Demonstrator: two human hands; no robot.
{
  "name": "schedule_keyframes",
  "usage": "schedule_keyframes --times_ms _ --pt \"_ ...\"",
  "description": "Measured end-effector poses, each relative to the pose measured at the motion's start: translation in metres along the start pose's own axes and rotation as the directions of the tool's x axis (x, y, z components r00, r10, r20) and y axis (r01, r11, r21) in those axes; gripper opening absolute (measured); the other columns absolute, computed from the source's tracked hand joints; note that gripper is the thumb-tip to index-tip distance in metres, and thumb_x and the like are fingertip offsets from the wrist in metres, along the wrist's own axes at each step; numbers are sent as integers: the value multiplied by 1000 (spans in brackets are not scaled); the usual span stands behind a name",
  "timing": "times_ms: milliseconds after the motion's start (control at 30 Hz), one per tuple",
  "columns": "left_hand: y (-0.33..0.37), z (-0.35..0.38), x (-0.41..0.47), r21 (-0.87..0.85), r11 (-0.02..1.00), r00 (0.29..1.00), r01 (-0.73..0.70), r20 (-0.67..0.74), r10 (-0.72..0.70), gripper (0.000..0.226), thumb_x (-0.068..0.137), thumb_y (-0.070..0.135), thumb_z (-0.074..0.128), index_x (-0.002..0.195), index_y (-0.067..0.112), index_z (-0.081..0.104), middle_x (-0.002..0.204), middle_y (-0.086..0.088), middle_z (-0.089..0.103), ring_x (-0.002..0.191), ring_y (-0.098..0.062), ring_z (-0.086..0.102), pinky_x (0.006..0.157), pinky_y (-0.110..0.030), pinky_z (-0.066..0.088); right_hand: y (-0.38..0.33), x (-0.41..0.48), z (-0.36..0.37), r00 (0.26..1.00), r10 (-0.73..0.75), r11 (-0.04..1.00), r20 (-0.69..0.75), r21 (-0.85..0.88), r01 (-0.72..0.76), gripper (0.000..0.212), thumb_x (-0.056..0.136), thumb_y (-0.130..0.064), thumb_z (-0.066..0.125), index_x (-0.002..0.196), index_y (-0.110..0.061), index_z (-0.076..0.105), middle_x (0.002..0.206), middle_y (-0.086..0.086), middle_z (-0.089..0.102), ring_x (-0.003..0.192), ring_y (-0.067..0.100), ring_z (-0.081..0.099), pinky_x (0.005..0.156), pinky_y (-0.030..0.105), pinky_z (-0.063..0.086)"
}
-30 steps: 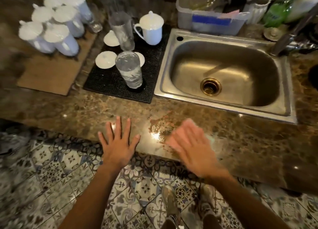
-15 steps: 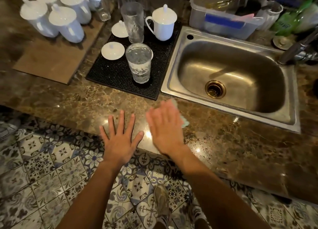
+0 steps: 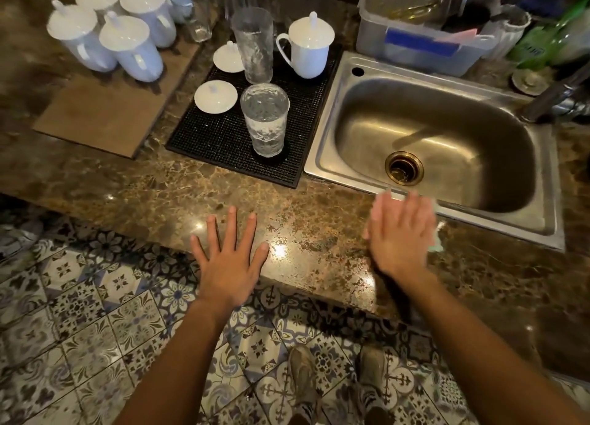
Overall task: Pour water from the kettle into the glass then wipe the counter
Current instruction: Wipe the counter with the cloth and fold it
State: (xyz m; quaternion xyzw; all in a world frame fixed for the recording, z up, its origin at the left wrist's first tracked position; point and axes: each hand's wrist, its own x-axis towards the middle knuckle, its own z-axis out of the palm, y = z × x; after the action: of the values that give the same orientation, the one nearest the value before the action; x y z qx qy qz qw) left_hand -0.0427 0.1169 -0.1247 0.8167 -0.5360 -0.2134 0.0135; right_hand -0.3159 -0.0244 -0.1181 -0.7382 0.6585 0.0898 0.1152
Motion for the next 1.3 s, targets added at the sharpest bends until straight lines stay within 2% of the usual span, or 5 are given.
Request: schedule_keyframes --times_ms 367,700,900,1000,1300 --pt "2 -4 -4 -44 999 1000 3 -12 -3 72 85 78 -11 151 50 -18 163 12 -29 149 -27 -31 116 -62 -19 -75 -69 18 678 -721 685 147 -4 729 57 108 -52 7 163 -37 -2 172 3 -19 154 20 -30 126 50 -16" --pt "8 -4 -2 -10 999 998 35 57 -34 67 91 76 1 149 52 -21 161 11 -34 146 -26 -35 116 -61 -21 96 -48 -7 935 345 938 85 -2 -346 71 97 -51 4 159 -27 -18 169 28 4 156 48 0 125 64 1" --pt "11 -11 -5 23 999 992 49 112 -52 72 85 82 -3 146 52 -27 157 10 -40 146 -27 -36 117 -61 -20 -53 -59 4 969 -248 957 1 -155 245 46 103 -38 38 143 -17 43 119 29 63 110 49 52 104 65 32" --pt "27 -12 -12 59 998 995 31 96 -36 82 83 83 -4 153 42 -20 161 5 -34 149 -29 -29 119 -59 -15 -36 -93 26 893 -442 896 91 -14 445 58 107 -53 3 161 -38 -10 169 14 -20 155 36 -24 125 58 -13" --pt "187 29 -45 103 954 957 -283 99 273 80 91 73 1 159 31 8 169 -1 -6 155 -28 -5 123 -54 -2 233 -125 21 996 86 990 24 110 -88 60 104 -58 6 161 -44 -7 170 12 -17 156 36 -20 127 58 -1"
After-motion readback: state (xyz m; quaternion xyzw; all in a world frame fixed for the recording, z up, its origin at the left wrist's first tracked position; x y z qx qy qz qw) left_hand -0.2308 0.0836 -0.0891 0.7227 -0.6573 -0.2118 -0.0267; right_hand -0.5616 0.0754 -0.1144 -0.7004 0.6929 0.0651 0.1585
